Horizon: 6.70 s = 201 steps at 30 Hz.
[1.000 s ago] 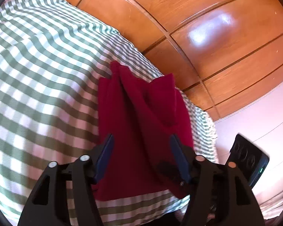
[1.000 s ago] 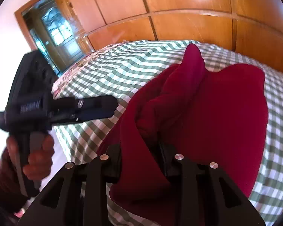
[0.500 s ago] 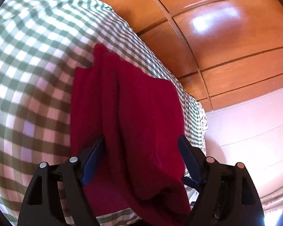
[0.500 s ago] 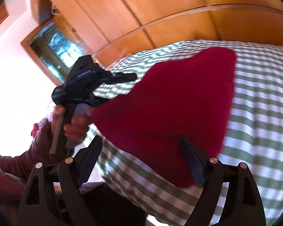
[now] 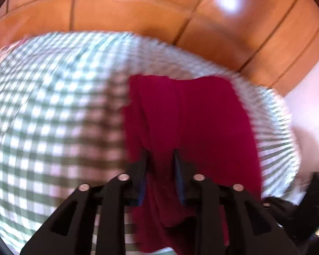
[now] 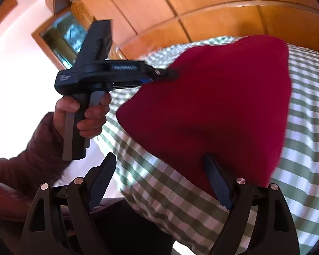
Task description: Fold small clothes
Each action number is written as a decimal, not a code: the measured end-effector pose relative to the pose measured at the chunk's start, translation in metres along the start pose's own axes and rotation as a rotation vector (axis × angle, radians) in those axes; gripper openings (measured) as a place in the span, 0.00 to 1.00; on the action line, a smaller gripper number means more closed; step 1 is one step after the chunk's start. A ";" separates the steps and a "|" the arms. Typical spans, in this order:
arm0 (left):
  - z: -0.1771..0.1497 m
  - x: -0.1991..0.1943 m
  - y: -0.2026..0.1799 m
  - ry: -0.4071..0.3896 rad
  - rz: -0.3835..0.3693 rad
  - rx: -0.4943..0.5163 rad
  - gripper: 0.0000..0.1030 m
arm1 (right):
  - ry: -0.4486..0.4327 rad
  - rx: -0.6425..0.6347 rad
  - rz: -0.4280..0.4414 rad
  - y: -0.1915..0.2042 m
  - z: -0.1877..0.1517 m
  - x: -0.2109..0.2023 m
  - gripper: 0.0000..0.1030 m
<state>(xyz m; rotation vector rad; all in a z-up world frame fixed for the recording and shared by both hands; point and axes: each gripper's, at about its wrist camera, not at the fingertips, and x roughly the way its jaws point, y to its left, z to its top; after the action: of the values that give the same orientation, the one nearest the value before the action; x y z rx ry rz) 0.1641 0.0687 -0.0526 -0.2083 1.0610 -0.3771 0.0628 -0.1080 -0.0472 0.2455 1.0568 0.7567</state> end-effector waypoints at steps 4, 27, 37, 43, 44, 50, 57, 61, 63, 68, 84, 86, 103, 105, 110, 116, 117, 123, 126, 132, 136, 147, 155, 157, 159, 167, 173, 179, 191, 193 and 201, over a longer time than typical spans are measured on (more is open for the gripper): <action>-0.012 -0.010 0.015 -0.050 0.067 -0.092 0.59 | 0.018 -0.090 -0.111 0.018 -0.006 0.025 0.83; -0.040 -0.019 -0.058 -0.248 0.240 0.096 0.36 | -0.107 0.021 -0.319 -0.035 0.012 -0.025 0.59; -0.052 -0.016 -0.045 -0.253 0.243 0.074 0.41 | -0.101 0.053 -0.316 -0.044 0.031 -0.042 0.59; -0.054 -0.015 -0.038 -0.243 0.210 0.043 0.41 | -0.145 0.069 -0.367 -0.053 0.078 -0.038 0.59; -0.055 -0.015 -0.038 -0.244 0.209 0.043 0.41 | -0.140 0.072 -0.376 -0.056 0.085 -0.035 0.59; -0.058 -0.012 -0.033 -0.245 0.188 0.030 0.42 | -0.027 0.137 -0.395 -0.088 0.122 0.008 0.59; -0.063 -0.009 -0.019 -0.242 0.145 -0.040 0.55 | 0.017 0.140 -0.415 -0.113 0.114 0.039 0.70; -0.062 -0.009 -0.017 -0.235 0.133 -0.047 0.62 | -0.077 0.189 -0.363 -0.117 0.103 0.011 0.84; -0.062 -0.009 -0.015 -0.232 0.122 -0.048 0.63 | -0.122 0.253 -0.325 -0.123 0.095 -0.006 0.88; -0.061 -0.006 -0.009 -0.225 0.089 -0.057 0.67 | -0.149 0.403 -0.148 -0.141 0.057 -0.027 0.88; -0.060 0.000 0.004 -0.200 -0.177 -0.138 0.36 | -0.099 0.355 -0.004 -0.113 0.051 0.007 0.48; -0.057 -0.003 -0.005 -0.198 -0.185 -0.119 0.34 | -0.127 0.288 -0.038 -0.096 0.055 -0.006 0.45; 0.043 0.094 -0.289 -0.101 -0.334 0.367 0.29 | -0.463 0.486 -0.367 -0.215 0.000 -0.221 0.42; 0.041 0.120 -0.313 -0.049 -0.293 0.410 0.29 | -0.443 0.550 -0.413 -0.242 -0.020 -0.228 0.44; 0.018 0.159 -0.333 -0.038 -0.174 0.487 0.34 | -0.391 0.674 -0.491 -0.279 -0.064 -0.216 0.68; 0.012 0.128 -0.328 -0.116 -0.109 0.517 0.33 | -0.464 0.590 -0.658 -0.257 -0.051 -0.247 0.72; 0.008 0.126 -0.329 -0.130 -0.091 0.525 0.33 | -0.486 0.558 -0.670 -0.249 -0.044 -0.253 0.66; 0.008 0.135 -0.322 -0.136 -0.061 0.495 0.34 | -0.363 0.429 -0.735 -0.241 -0.004 -0.226 0.51; 0.009 0.139 -0.320 -0.135 -0.056 0.501 0.35 | -0.206 0.465 -0.824 -0.278 -0.005 -0.188 0.51; 0.011 0.141 -0.314 -0.131 -0.054 0.433 0.45 | -0.220 0.462 -0.895 -0.274 0.001 -0.185 0.52; 0.010 0.130 -0.306 -0.143 -0.060 0.395 0.54 | -0.288 0.461 -0.897 -0.245 -0.002 -0.201 0.70; -0.003 0.101 -0.299 -0.189 -0.055 0.385 0.57 | -0.331 0.457 -0.932 -0.182 -0.034 -0.197 0.70; -0.014 0.069 -0.291 -0.265 -0.014 0.362 0.68 | -0.373 0.548 -1.019 -0.155 -0.055 -0.195 0.82; -0.017 0.060 -0.290 -0.289 0.013 0.362 0.73 | -0.383 0.551 -1.055 -0.148 -0.057 -0.195 0.86; -0.022 0.050 -0.288 -0.316 0.038 0.359 0.78 | -0.389 0.547 -1.080 -0.139 -0.058 -0.194 0.89; -0.034 0.024 -0.276 -0.358 0.081 0.315 0.88 | -0.438 0.523 -1.137 -0.109 -0.061 -0.197 0.95; -0.042 0.016 -0.274 -0.367 0.094 0.306 0.92 | -0.463 0.518 -1.180 -0.094 -0.066 -0.198 0.96; -0.047 0.009 -0.277 -0.391 0.119 0.312 0.96 | -0.464 0.503 -1.198 -0.086 -0.067 -0.195 0.96; -0.048 0.005 -0.275 -0.388 0.130 0.305 0.97 | -0.455 0.503 -1.223 -0.085 -0.067 -0.192 0.96; -0.049 0.005 -0.276 -0.391 0.129 0.312 0.97 | -0.456 0.503 -1.221 -0.085 -0.067 -0.191 0.96; -0.049 0.003 -0.280 -0.393 0.122 0.322 0.97 | -0.472 0.500 -1.214 -0.082 -0.067 -0.192 0.96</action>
<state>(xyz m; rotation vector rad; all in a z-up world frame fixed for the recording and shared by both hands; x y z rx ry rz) 0.0660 -0.1883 0.0180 0.0699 0.6121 -0.3724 -0.0097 -0.3068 0.0101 0.1482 0.7275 -0.6446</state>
